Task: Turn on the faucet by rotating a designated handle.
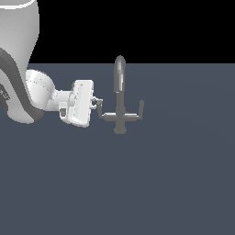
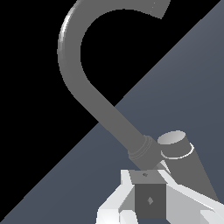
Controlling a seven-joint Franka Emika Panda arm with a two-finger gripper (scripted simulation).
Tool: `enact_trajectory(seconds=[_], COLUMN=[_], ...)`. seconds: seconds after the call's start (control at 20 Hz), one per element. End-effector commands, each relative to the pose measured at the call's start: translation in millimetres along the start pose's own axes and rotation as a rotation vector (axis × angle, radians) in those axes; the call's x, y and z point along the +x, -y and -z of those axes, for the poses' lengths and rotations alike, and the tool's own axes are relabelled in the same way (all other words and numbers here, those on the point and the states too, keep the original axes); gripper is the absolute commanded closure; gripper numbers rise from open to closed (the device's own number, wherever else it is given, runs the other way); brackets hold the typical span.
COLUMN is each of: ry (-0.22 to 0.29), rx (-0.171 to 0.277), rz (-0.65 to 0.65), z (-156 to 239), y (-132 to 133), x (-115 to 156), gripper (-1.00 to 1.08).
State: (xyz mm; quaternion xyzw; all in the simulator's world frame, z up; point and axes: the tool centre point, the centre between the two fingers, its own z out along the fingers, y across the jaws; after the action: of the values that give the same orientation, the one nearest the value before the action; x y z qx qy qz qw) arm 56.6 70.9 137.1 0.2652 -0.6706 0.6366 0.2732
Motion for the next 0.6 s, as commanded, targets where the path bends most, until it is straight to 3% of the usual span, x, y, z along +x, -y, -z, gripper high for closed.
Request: enact_trajectory(seconds=[0.0,0.55], ry=[-0.008,-0.005], rx=[-0.002,-0.001], rz=[-0.004,-0.002], z=[0.6,0.3], y=[0.9,-23.6], x=[10.8,19.1], gripper=[1.08,1.08])
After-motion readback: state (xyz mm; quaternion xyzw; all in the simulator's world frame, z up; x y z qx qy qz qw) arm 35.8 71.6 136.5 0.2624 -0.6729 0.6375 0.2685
